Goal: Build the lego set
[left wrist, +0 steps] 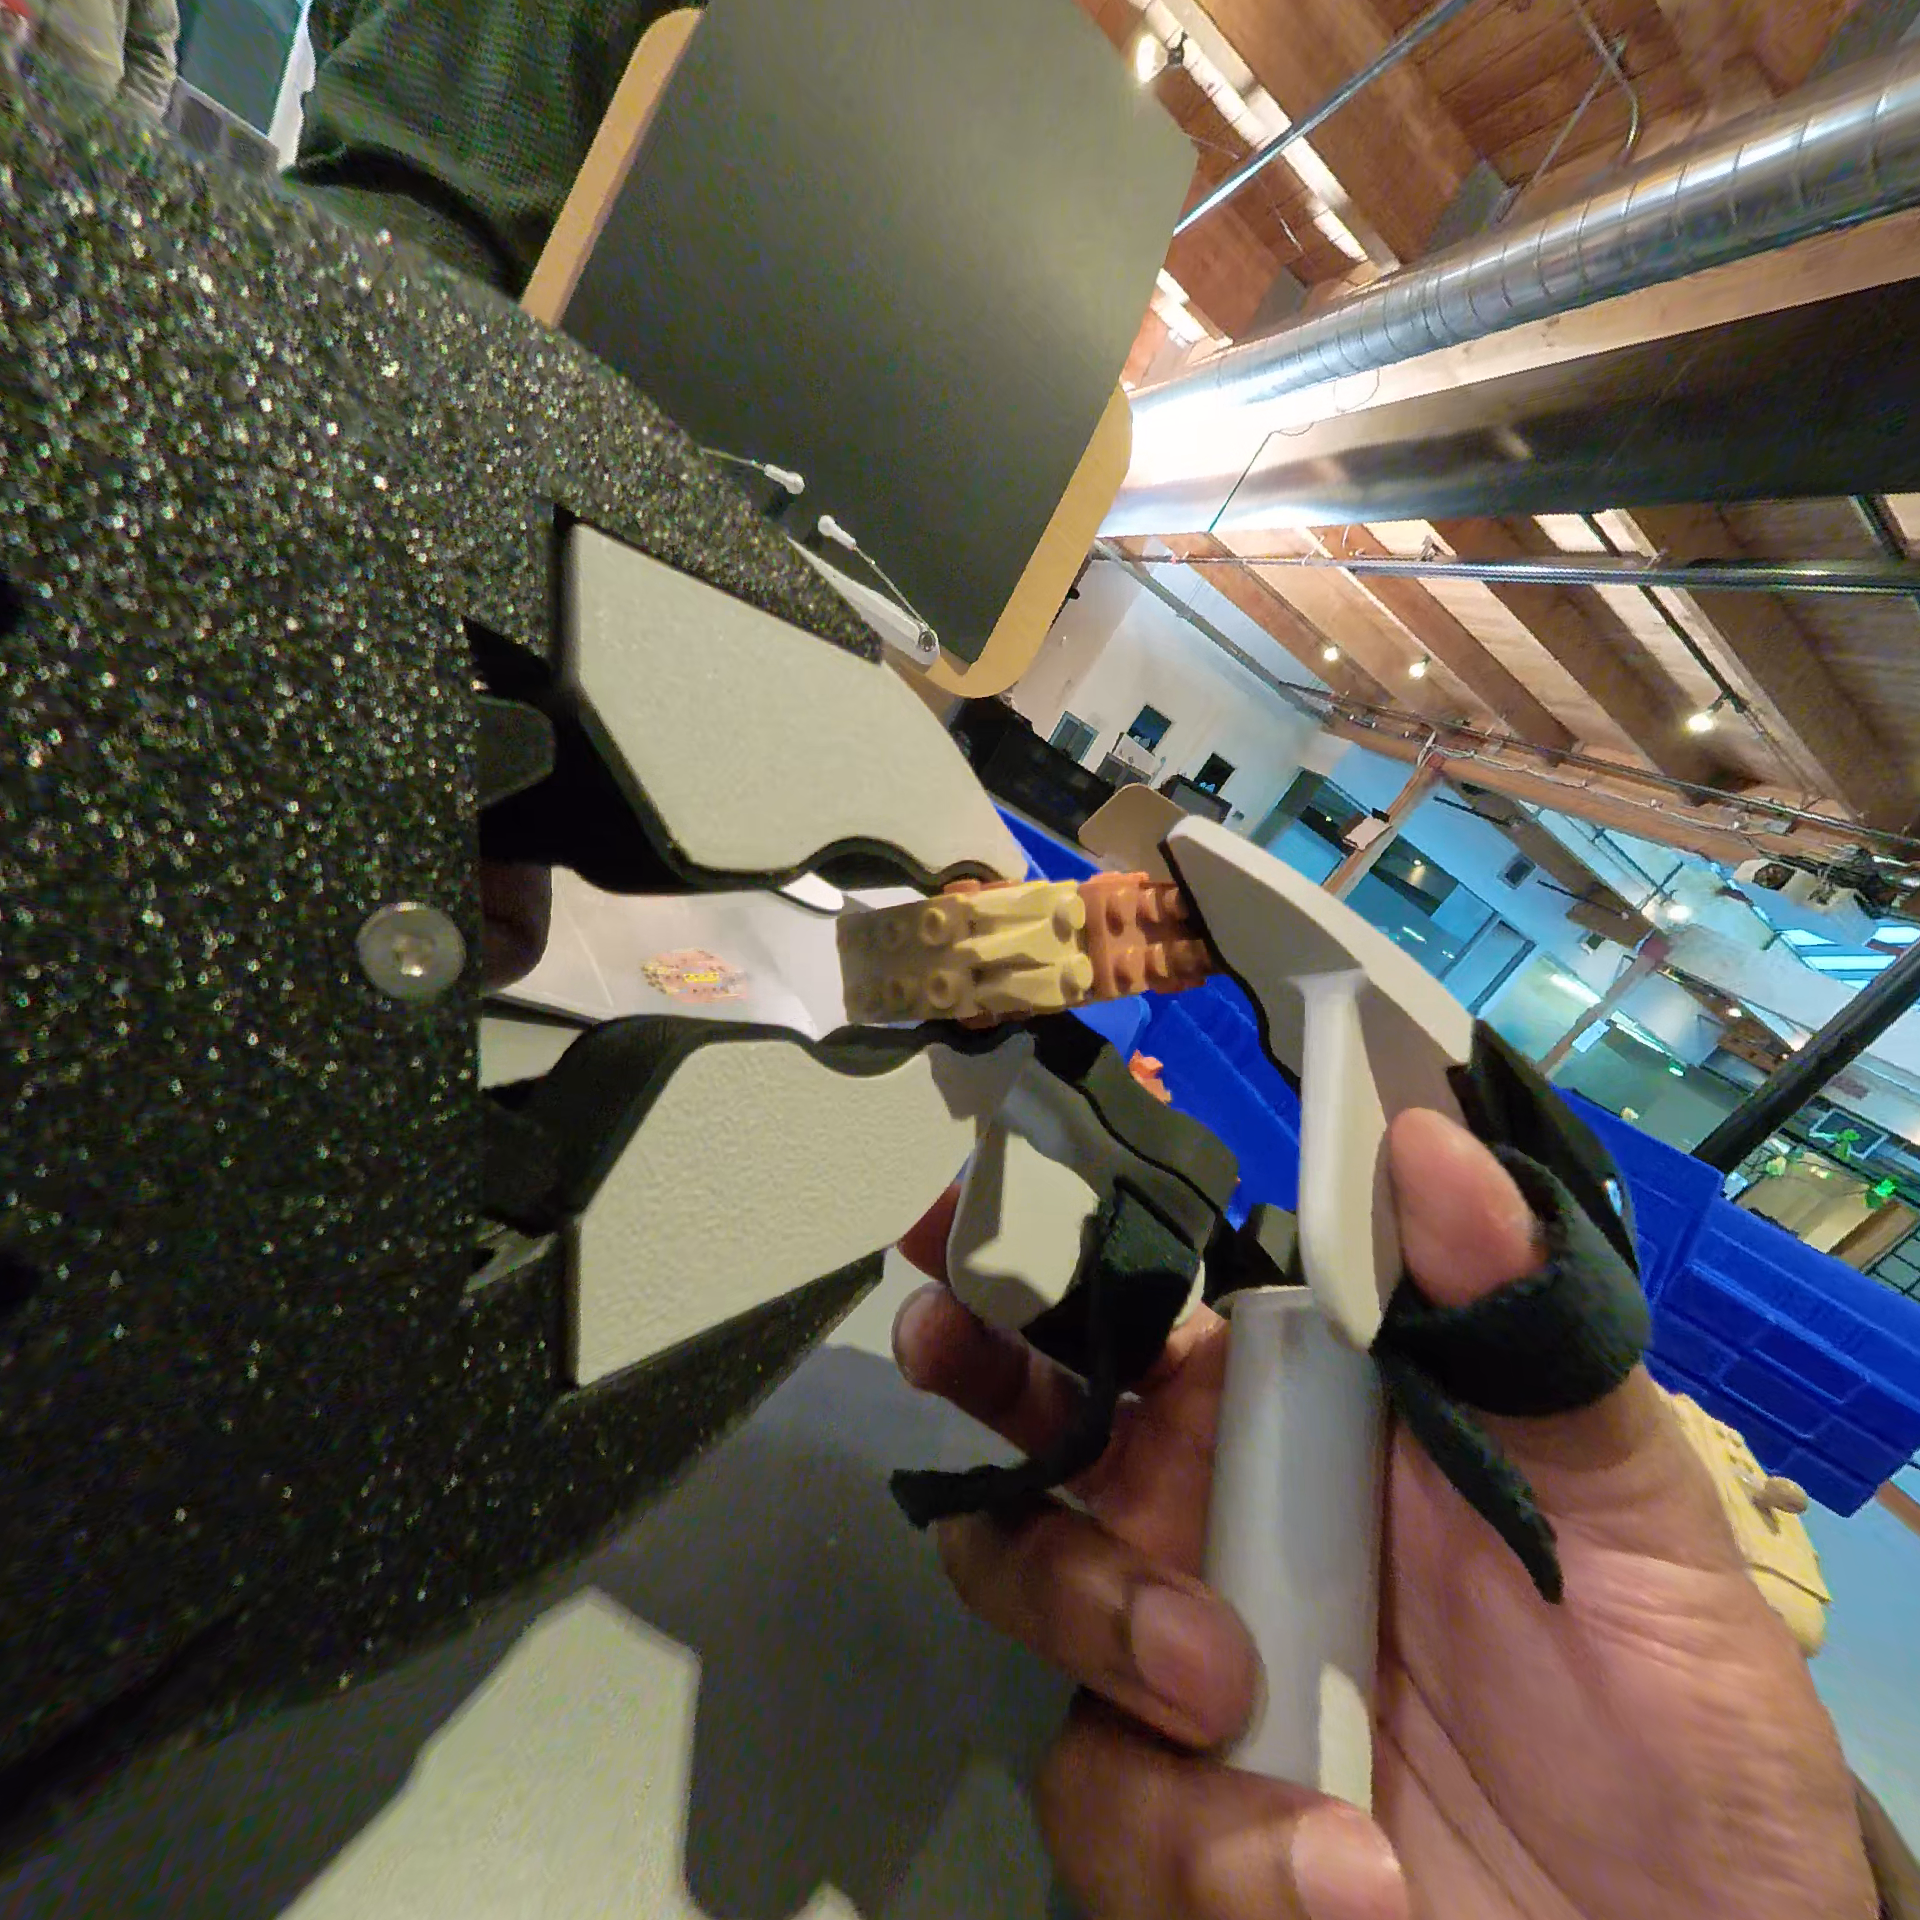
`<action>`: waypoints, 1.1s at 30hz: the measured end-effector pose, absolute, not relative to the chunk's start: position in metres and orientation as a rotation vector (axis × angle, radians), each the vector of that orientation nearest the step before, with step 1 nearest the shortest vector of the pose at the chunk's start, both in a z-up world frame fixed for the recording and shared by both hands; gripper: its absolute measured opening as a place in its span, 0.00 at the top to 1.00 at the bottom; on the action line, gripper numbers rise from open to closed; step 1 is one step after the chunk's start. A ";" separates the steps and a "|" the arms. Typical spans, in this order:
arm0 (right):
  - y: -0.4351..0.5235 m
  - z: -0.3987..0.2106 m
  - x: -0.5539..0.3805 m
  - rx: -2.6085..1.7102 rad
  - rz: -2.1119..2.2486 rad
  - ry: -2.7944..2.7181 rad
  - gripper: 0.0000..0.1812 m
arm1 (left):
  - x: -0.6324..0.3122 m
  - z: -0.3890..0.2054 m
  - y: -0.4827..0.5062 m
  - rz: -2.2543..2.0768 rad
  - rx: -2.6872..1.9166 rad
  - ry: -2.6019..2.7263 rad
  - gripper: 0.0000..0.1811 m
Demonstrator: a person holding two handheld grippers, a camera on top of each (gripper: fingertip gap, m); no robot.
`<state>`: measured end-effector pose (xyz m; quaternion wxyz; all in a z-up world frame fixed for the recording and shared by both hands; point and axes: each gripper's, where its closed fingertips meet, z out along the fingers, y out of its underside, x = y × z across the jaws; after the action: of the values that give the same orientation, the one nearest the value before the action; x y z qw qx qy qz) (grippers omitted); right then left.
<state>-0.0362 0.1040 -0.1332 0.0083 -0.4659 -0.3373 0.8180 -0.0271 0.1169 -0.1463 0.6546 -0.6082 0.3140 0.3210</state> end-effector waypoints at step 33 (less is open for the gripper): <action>0.113 -0.150 -0.044 -1.758 2.429 -0.828 0.72 | -0.027 -0.152 0.122 0.530 -1.394 0.635 0.86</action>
<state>-0.0441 0.1128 -0.1498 0.0155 -0.5650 -0.2660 0.7809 -0.0266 0.1221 -0.1517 0.6893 -0.6230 0.2837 0.2370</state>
